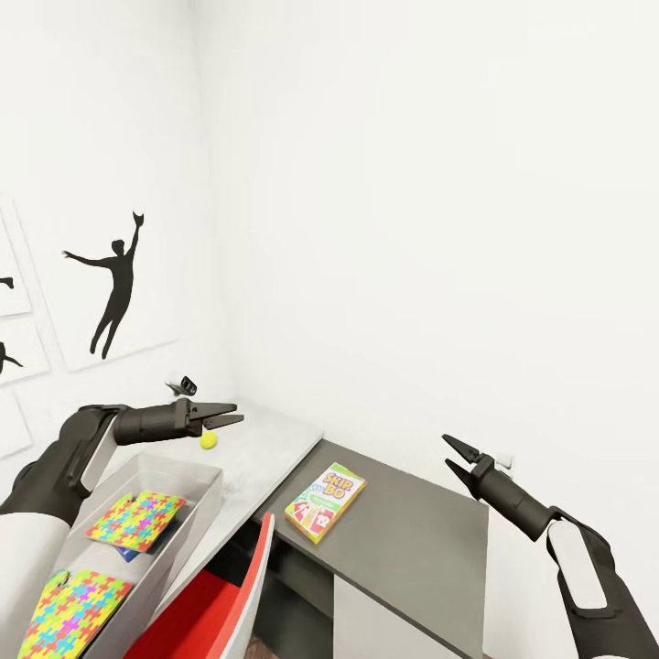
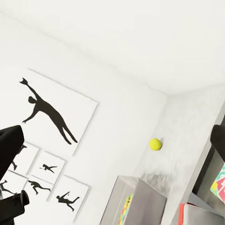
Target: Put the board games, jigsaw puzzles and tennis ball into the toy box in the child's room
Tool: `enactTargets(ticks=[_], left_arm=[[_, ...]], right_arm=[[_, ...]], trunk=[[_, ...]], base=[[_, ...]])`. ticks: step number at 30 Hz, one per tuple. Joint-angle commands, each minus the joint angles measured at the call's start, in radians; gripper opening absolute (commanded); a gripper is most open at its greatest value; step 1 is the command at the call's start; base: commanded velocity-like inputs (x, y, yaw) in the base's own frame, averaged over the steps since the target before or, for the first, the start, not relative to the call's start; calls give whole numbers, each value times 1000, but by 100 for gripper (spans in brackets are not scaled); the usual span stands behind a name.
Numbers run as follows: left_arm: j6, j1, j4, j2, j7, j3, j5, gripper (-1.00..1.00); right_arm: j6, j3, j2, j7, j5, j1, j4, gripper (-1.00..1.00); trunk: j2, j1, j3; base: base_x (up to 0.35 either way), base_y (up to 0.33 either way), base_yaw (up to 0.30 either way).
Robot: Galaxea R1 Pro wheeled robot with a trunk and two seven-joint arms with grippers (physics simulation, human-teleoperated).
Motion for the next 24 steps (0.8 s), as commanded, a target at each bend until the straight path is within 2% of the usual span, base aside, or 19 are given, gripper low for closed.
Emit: enactTargets(ticks=[1, 15, 24], left_arm=[[11, 0, 0, 0, -3, -1, 1, 100], [11, 0, 0, -1, -2, -1, 0, 100], [11, -1, 0, -2, -2, -1, 0, 100]], right_arm=[[6, -2, 0, 2, -2, 0, 1, 100], [7, -2, 0, 0, -2, 0, 4, 100], [6, -2, -1, -1, -2, 0, 10, 100]], trunk=[[-1, 0, 0], [-1, 0, 0], [-1, 0, 0]], base=[[0, 0, 0], [0, 0, -2], [-24, -26, -204]])
